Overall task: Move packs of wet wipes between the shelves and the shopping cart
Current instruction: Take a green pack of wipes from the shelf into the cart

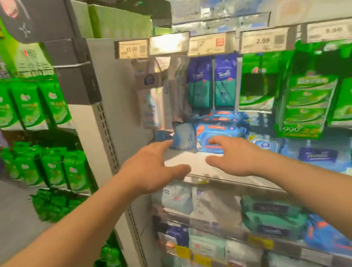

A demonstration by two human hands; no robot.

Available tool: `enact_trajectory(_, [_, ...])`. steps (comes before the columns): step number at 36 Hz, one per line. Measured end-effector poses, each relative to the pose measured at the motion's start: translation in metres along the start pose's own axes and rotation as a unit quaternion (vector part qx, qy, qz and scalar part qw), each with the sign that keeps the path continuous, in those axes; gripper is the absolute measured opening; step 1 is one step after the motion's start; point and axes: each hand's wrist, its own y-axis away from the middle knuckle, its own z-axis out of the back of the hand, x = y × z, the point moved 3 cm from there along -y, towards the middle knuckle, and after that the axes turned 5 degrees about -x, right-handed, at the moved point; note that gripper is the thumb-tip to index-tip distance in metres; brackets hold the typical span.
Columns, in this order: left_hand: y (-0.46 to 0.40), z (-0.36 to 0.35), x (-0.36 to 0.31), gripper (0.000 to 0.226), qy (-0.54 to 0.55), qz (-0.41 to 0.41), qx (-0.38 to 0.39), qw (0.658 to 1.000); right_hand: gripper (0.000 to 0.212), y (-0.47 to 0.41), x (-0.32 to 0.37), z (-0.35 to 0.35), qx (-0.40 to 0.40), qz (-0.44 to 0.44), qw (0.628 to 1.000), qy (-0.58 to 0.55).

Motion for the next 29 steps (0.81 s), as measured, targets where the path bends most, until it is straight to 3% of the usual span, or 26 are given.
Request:
enact_trajectory(4, [-0.015, -0.018, -0.041, 0.121, -0.003, -0.031, 0.015, 0.999, 0.064, 0.013, -0.038, 0.010, -0.018, -0.028, 0.999, -0.008])
enact_trajectory(8, [-0.031, -0.033, -0.070, 0.094, -0.009, -0.073, 0.022, 0.997, 0.064, 0.022, -0.069, 0.016, -0.030, -0.058, 0.998, -0.019])
enact_trajectory(17, [-0.077, -0.051, -0.101, 0.105, 0.025, -0.140, 0.034, 0.989, 0.056, 0.031, -0.098, 0.032, -0.088, -0.120, 0.988, -0.044])
enact_trajectory(24, [-0.118, -0.050, -0.102, 0.086, 0.142, -0.161, 0.009, 0.977, 0.051, 0.003, -0.082, 0.047, -0.188, -0.110, 0.961, -0.170])
enact_trajectory(29, [-0.152, -0.043, -0.103, 0.083, 0.282, -0.134, -0.031, 0.950, 0.059, -0.017, -0.070, 0.054, -0.329, -0.128, 0.912, -0.207])
